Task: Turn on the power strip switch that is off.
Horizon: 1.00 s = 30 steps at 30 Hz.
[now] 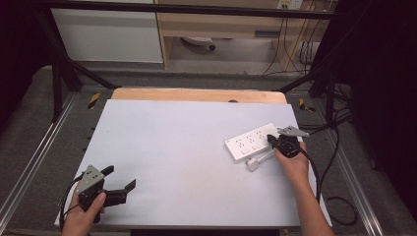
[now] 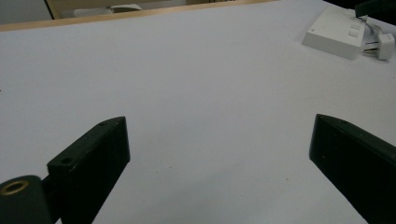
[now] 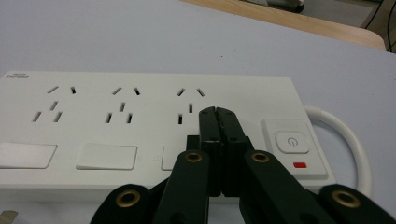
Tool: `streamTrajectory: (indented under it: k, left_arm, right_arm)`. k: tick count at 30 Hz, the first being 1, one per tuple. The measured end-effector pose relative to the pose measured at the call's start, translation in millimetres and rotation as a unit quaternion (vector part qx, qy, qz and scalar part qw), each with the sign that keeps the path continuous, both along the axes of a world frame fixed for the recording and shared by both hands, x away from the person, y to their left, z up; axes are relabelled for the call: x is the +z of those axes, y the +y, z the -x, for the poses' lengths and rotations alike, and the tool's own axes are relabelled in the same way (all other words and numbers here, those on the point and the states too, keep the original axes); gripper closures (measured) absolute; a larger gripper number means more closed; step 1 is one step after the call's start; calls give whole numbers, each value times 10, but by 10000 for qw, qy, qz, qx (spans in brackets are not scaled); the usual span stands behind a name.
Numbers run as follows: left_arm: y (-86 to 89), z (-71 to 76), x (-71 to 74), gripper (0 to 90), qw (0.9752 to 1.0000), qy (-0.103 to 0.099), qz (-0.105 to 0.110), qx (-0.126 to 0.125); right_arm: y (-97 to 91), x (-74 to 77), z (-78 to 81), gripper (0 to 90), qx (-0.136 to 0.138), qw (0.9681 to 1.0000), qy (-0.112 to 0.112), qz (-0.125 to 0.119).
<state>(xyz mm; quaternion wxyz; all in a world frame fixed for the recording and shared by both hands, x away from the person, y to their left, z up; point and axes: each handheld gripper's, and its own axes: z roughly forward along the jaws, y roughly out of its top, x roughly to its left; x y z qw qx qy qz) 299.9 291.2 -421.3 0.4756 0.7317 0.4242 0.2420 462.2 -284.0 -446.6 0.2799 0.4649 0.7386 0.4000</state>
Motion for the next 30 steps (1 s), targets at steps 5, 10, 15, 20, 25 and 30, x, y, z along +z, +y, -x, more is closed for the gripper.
streamTrajectory:
  k: [5,10,15,20,25,30]
  left_arm:
    - [-15,2,-2,52,10000,4,-2,1]
    - [-13,-3,-7,52,10000,21,3,7]
    - [-16,0,-6,52,10000,13,4,2]
    - [-15,0,-7,52,10000,17,6,5]
    - [-16,-1,-7,52,10000,21,0,0]
    - [-13,-4,-9,52,10000,25,6,9]
  right_arm:
    - [0,0,2,900,-9,10000,12,-22]
    - [-6,-4,-2,900,-3,10000,11,-43]
    - [-5,-6,-2,900,-23,10000,12,-47]
    - [-5,-12,-4,900,-53,9999,113,-11]
    - [-19,-24,-7,900,-40,9999,57,-86]
    - [-16,-21,-8,900,-48,9999,61,-74]
